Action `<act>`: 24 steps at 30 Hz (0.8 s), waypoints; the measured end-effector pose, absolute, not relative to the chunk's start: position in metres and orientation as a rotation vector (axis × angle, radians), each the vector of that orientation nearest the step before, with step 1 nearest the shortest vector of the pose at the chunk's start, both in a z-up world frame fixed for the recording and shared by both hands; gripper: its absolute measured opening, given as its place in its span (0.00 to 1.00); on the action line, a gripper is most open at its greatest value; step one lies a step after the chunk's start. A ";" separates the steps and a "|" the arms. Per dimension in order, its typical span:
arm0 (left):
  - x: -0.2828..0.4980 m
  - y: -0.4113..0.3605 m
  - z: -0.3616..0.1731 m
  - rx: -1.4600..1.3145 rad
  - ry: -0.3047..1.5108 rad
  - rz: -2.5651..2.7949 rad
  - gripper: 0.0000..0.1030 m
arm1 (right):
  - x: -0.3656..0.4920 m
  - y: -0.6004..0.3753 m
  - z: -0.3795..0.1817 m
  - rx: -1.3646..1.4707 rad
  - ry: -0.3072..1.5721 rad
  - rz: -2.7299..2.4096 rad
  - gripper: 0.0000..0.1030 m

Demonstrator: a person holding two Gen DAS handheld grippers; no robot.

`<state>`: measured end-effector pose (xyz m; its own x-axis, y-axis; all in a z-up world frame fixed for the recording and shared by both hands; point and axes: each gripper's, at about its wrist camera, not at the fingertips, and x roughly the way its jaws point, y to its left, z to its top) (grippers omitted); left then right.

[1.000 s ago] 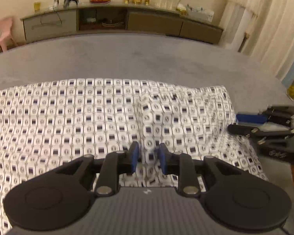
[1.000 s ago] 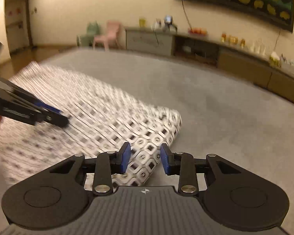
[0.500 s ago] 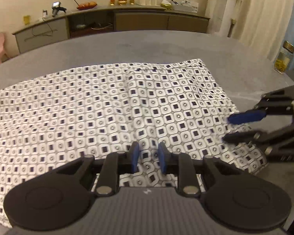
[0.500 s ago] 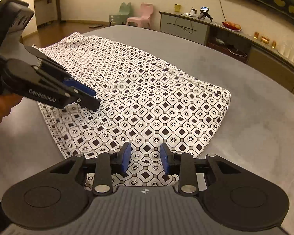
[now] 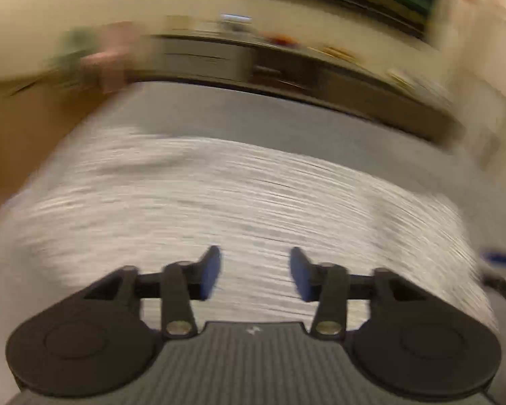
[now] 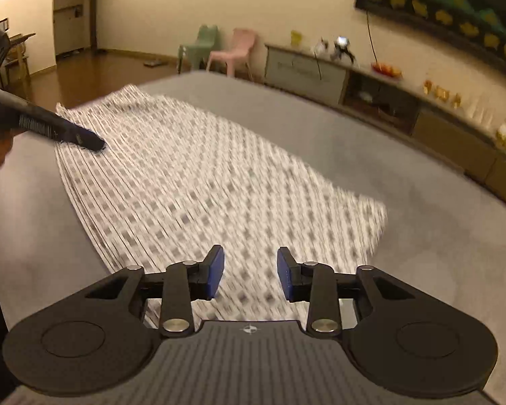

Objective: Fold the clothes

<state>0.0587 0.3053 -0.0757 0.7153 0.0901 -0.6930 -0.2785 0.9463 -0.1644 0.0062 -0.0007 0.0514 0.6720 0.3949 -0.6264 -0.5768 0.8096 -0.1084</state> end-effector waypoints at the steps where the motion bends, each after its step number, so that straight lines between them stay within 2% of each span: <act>1: 0.054 0.334 -0.080 -0.314 0.751 0.290 0.50 | 0.003 0.009 0.056 -0.331 0.606 0.567 0.43; 3: 0.051 0.380 -0.090 -0.388 0.763 0.413 0.50 | 0.002 0.034 0.059 -0.367 0.585 0.600 0.51; 7: 0.059 0.428 -0.112 -0.510 0.798 0.470 0.51 | 0.011 0.087 0.058 -0.379 0.621 0.672 0.54; 11: 0.067 0.437 -0.113 -0.531 0.763 0.429 0.53 | 0.041 0.147 0.060 -0.326 0.660 0.702 0.55; 12: 0.066 0.438 -0.114 -0.541 0.758 0.407 0.48 | 0.051 0.161 0.061 -0.305 0.670 0.705 0.55; 13: 0.066 0.438 -0.115 -0.552 0.753 0.385 0.26 | 0.063 0.176 0.061 -0.284 0.686 0.705 0.55; 14: 0.065 0.438 -0.116 -0.562 0.748 0.363 0.14 | 0.076 0.189 0.060 -0.267 0.702 0.702 0.55; 17: 0.065 0.437 -0.118 -0.552 0.722 0.335 0.08 | 0.121 0.234 0.055 -0.246 0.739 0.679 0.52; 18: 0.064 0.436 -0.117 -0.547 0.704 0.326 0.08 | 0.135 0.249 0.052 -0.247 0.748 0.669 0.43; 20: 0.060 0.432 -0.112 -0.531 0.664 0.307 0.07 | 0.160 0.276 0.043 -0.266 0.774 0.655 0.33; 24: 0.062 0.413 -0.110 -0.440 0.613 0.280 0.07 | 0.198 0.311 0.008 -0.297 0.850 0.598 0.32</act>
<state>0.0622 0.4126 -0.1097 0.7850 0.1233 -0.6071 -0.3787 0.8710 -0.3129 0.1979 0.3108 0.0082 0.5102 0.3740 -0.7745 -0.6028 0.7978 -0.0118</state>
